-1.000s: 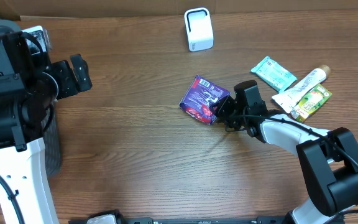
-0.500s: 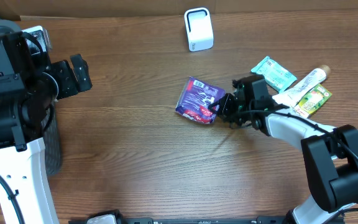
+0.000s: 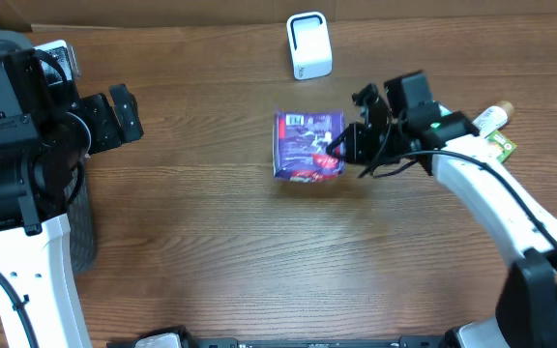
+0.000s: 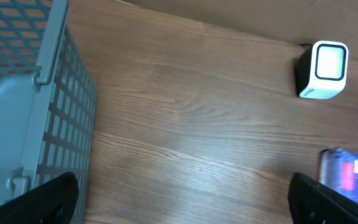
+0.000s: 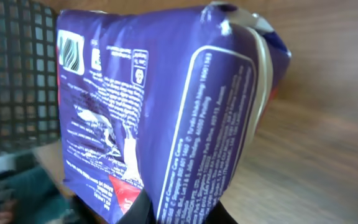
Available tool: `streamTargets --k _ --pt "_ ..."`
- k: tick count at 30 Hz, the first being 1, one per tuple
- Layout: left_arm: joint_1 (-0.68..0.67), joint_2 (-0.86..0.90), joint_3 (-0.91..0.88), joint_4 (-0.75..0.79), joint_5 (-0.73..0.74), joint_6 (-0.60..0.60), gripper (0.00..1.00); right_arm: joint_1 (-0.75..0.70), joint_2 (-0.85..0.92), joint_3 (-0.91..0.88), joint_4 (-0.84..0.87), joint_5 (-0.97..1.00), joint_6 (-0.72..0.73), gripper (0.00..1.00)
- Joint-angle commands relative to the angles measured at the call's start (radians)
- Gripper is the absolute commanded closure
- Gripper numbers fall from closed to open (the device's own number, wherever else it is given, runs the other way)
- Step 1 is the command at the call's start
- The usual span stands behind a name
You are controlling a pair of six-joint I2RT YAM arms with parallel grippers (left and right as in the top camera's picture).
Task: Scan the item barcode
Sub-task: 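Lift the pad pack and carry it up to the white scanner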
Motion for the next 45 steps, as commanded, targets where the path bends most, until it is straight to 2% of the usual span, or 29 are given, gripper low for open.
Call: streamTargets --k 1,4,11,13,16,20,25,31,35,40,45 --pt "0.003 0.002 0.013 0.001 -0.006 -0.002 0.00 0.008 -0.079 0.073 -0.027 0.128 -0.167 0.96" --pt "0.003 0.002 0.013 0.001 -0.006 -0.002 0.00 0.009 -0.109 0.079 -0.020 0.183 -0.219 0.96" --pt "0.003 0.002 0.013 0.001 -0.006 -0.002 0.00 0.009 -0.126 0.079 0.035 0.315 -0.218 0.96" --pt "0.003 0.002 0.013 0.001 -0.006 -0.002 0.01 0.009 -0.126 0.079 0.068 0.397 -0.211 0.96" --pt "0.003 0.002 0.013 0.001 -0.006 -0.002 0.00 0.026 -0.123 0.079 0.157 0.629 -0.266 0.96" --pt "0.003 0.002 0.013 0.001 -0.006 -0.002 0.00 0.077 -0.102 0.078 0.335 0.942 -0.472 0.96" --pt "0.003 0.002 0.013 0.001 -0.006 -0.002 0.00 0.122 -0.031 0.078 0.651 1.158 -0.740 0.96" --pt "0.003 0.002 0.013 0.001 -0.006 -0.002 0.00 0.149 0.134 0.078 1.028 1.313 -1.173 0.96" --pt "0.003 0.002 0.013 0.001 -0.006 -0.002 0.00 0.159 0.276 0.078 1.230 1.334 -1.482 0.96" --pt "0.003 0.002 0.013 0.001 -0.006 -0.002 0.00 0.163 0.431 0.079 1.500 1.338 -1.679 0.96" --pt "0.003 0.002 0.013 0.001 -0.006 -0.002 0.01 0.164 0.496 0.079 1.540 1.268 -1.715 0.96"
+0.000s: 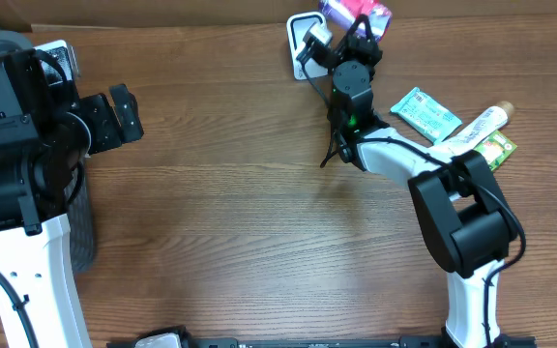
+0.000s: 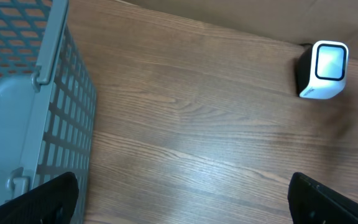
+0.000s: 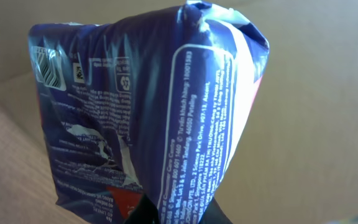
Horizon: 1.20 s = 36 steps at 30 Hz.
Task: Scan the item barcode
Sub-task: 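Lift the pad pack and carry it up to the white scanner, then hold the pad pack's barcode side against the scanner window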
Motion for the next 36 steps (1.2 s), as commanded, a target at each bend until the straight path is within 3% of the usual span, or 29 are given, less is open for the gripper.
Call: streamTargets --k 1,16,36 --pt "0.003 0.002 0.013 0.001 -0.006 -0.002 0.00 0.006 0.012 0.015 0.021 -0.034 -0.087 0.96" --pt "0.003 0.002 0.013 0.001 -0.006 -0.002 0.00 0.064 0.018 0.015 -0.034 -0.155 -0.093 0.96" --pt "0.003 0.002 0.013 0.001 -0.006 -0.002 0.00 -0.036 0.069 0.026 -0.003 -0.222 -0.109 0.96"
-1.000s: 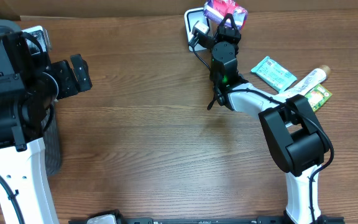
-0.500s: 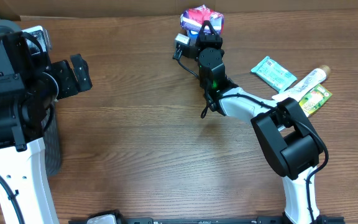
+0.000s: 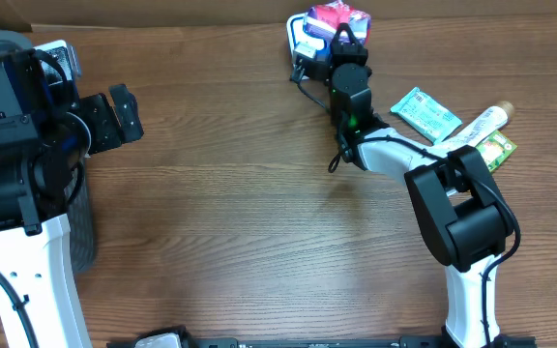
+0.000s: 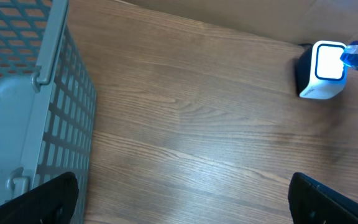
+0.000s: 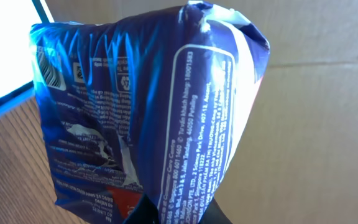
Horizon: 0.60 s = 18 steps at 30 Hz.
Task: Scan the item barcode
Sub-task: 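Hold the pad pack's barcode side against the scanner window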
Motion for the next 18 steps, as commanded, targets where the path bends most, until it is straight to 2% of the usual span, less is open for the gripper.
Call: streamTargets --k 1,18 --pt "0.003 0.002 0.013 0.001 -0.006 -0.002 0.00 -0.008 0.043 0.032 0.024 -0.018 0.007 0.96" --pt "0.003 0.002 0.013 0.001 -0.006 -0.002 0.00 -0.001 0.048 0.098 0.045 -0.009 0.003 0.96"
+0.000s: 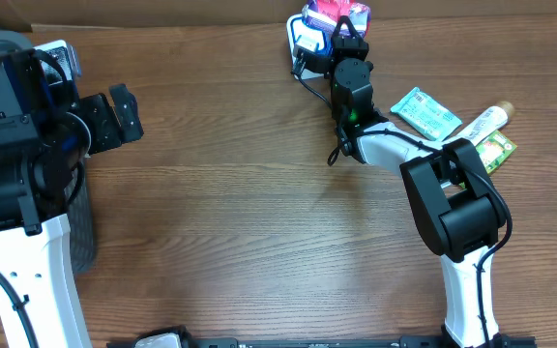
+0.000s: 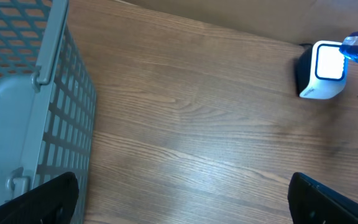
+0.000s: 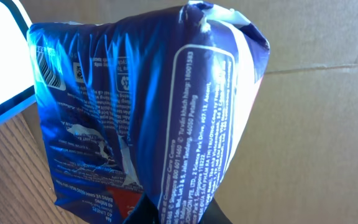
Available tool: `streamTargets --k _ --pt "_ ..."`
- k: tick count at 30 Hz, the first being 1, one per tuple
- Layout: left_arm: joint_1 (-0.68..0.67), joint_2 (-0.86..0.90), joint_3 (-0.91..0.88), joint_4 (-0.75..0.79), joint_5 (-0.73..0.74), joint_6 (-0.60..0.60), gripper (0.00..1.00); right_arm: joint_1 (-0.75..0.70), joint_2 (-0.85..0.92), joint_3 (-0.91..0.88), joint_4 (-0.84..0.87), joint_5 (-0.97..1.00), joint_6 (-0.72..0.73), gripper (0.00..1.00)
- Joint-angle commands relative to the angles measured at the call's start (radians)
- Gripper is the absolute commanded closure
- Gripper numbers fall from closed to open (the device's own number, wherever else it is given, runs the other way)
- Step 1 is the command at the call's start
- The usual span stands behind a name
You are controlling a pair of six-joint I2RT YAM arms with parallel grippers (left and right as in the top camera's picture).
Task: Scan the item barcode
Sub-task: 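Hold the pad pack's barcode side against the scanner window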
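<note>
My right gripper (image 1: 342, 37) is shut on a purple foil packet (image 1: 335, 14) at the back of the table. It holds the packet right against the white scanner (image 1: 306, 41). In the right wrist view the packet (image 3: 148, 106) fills the frame, pinched low between my fingers (image 3: 143, 213). Its barcode corner faces the scanner's lit face. The left wrist view shows the scanner (image 2: 325, 68) with the packet's edge beside it. My left gripper (image 2: 185, 202) stands open at the far left, away from both.
A grey mesh basket (image 2: 23, 93) stands at the left edge beside my left arm. A teal packet (image 1: 425, 111), a tube (image 1: 482, 123) and a green packet (image 1: 499, 147) lie at the right. A cardboard wall (image 3: 316, 93) runs along the back.
The packet has shifted slightly toward the scanner, and the scanner's lit face shows larger in the right wrist view. The left arm has not moved.
My right gripper first held the purple packet low over the table's middle. Then the packet was up at the back edge, just right of the scanner. After that it was at the scanner's face, and now it sits closer still.
</note>
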Motion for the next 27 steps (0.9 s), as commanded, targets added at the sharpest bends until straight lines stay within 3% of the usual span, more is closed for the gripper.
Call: streamTargets --k 1,11,18,21,27 --pt "0.003 0.002 0.013 0.001 -0.006 -0.002 0.00 0.010 -0.012 0.028 0.014 0.020 0.003 0.96" --pt "0.003 0.002 0.013 0.001 -0.006 -0.002 0.00 0.026 -0.025 0.028 0.018 0.064 0.009 0.96" --pt "0.003 0.002 0.013 0.001 -0.006 -0.002 0.01 0.074 -0.177 0.028 -0.037 0.147 0.121 0.96" --pt "0.003 0.002 0.013 0.001 -0.006 -0.002 0.00 0.090 -0.287 0.028 -0.212 0.175 0.232 0.96" --pt "0.003 0.002 0.013 0.001 -0.006 -0.002 0.00 0.135 -0.543 0.028 -0.733 0.085 0.642 0.96"
